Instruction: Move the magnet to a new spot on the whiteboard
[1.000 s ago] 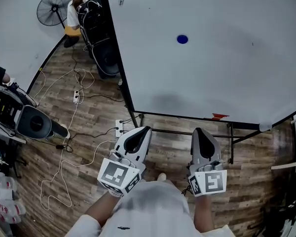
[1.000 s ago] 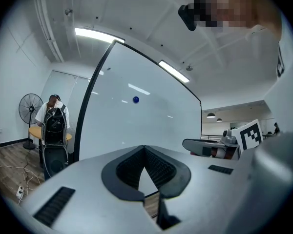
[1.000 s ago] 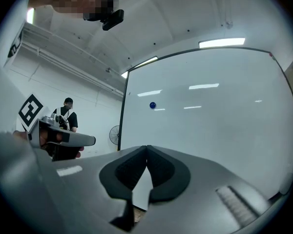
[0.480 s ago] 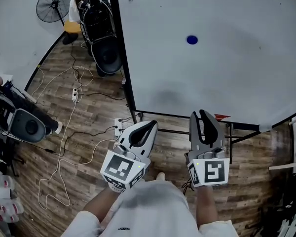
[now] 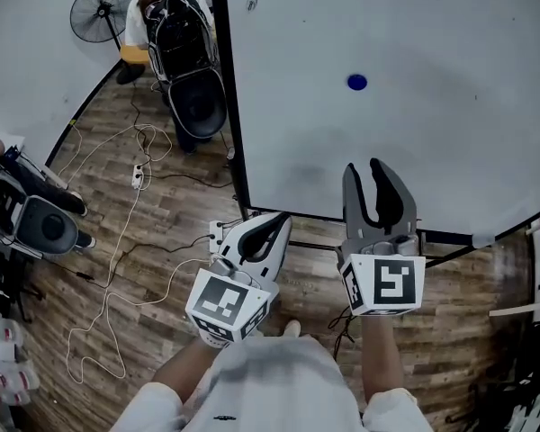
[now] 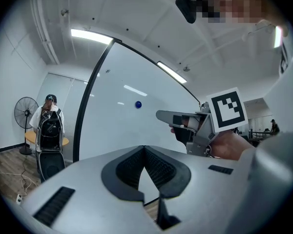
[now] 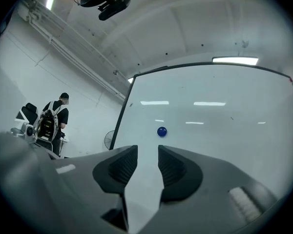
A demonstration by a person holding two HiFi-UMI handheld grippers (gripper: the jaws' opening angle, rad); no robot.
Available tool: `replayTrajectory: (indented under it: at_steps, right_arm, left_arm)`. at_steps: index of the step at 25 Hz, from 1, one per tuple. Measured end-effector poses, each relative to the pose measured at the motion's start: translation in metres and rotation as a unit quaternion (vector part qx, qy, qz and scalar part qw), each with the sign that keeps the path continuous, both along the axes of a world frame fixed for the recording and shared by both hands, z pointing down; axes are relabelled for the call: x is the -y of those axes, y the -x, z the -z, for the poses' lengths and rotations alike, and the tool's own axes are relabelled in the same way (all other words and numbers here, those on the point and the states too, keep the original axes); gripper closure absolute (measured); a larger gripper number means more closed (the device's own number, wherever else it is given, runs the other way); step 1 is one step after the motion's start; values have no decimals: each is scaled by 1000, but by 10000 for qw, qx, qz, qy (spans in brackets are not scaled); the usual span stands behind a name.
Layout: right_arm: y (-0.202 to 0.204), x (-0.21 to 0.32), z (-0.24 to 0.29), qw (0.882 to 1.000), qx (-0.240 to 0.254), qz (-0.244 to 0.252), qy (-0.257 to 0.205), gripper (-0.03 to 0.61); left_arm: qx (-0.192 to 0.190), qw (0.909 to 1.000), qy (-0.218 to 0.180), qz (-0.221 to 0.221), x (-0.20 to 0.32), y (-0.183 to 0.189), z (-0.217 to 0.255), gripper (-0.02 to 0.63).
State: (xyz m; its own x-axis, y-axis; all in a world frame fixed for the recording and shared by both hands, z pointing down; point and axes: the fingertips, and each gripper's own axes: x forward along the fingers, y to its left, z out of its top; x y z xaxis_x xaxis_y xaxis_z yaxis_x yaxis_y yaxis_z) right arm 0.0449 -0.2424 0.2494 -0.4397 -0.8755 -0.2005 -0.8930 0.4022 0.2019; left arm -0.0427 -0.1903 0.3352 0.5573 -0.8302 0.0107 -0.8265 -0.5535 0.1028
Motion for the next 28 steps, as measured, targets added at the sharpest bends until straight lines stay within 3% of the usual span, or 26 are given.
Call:
replayTrajectory:
  at_steps: [21,28]
  right_arm:
    - [17,64,45,9990,0,-369,-271,430]
    - [15,83,51,9970,-130,-711,-291,430]
  left_arm:
    - [-77,9999,-86,84,17,8,12,607]
    - [-99,9999,-67,110,18,10,11,607]
